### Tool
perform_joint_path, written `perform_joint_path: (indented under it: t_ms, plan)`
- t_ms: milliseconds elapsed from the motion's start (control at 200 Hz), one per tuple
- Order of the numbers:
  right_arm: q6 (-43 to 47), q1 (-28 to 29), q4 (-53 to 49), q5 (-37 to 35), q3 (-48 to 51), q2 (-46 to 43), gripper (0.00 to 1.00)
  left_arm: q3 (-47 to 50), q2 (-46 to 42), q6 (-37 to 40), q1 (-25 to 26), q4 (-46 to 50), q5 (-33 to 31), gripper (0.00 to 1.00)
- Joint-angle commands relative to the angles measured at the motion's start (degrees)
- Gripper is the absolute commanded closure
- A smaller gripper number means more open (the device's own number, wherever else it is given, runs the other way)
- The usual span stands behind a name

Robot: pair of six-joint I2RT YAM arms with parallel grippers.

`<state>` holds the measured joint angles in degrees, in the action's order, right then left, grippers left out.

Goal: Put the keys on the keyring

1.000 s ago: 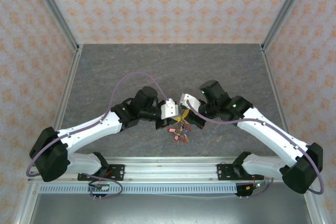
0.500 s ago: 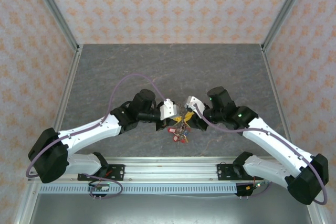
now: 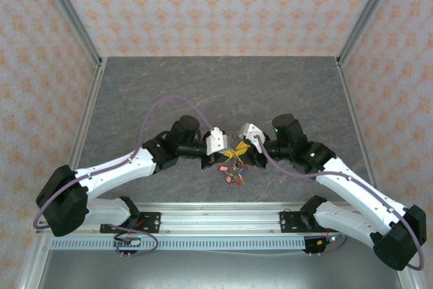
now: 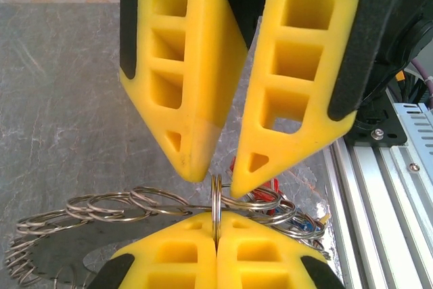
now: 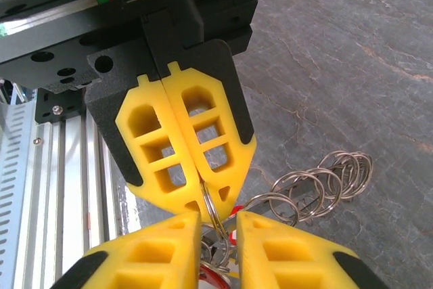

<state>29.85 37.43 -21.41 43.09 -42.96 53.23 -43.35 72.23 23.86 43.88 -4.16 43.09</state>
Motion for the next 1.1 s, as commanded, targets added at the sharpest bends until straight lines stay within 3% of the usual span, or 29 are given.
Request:
perform_joint_path:
  t_ms: [0, 245, 415, 826, 886, 941, 1096]
  plan:
    - [1.33, -0.34, -0.10, 0.59, -1.24, 1.57, 0.84, -1.60, -1.30, 0.18, 0.15, -3.11, 2.13, 1.00]
    - [2.54, -0.38, -0.76, -1.41, -0.97, 2.31, 1.00, -1.80, -1.46, 0.14, 0.16, -2.95, 1.38, 1.00]
    - [3.55, -0.30, -5.86, -0.83, -4.64, 3.45, 1.00, -3.51, -0.41, 3.53, 0.11, 3.54, -0.99, 0.89]
    - [6.06, 3.48, -15.79, -6.14, -13.39, 7.99, 1.00, -7.83, 2.49, 6.77, 0.42, 10.73, -3.54, 0.89]
    - [6.26, 3.61, -17.14, -6.45, -14.64, 8.70, 1.00, -7.60, 2.31, 6.53, 0.46, 10.32, -3.29, 0.90]
    - [6.28, 3.61, -16.74, -6.37, -14.71, 8.69, 1.00, -7.27, 2.03, 5.89, 0.42, 9.25, -3.23, 1.00]
    - [5.24, 3.61, -12.70, -6.57, -11.77, 6.00, 0.93, -5.67, 0.97, 4.22, 0.40, 6.05, -3.02, 1.00]
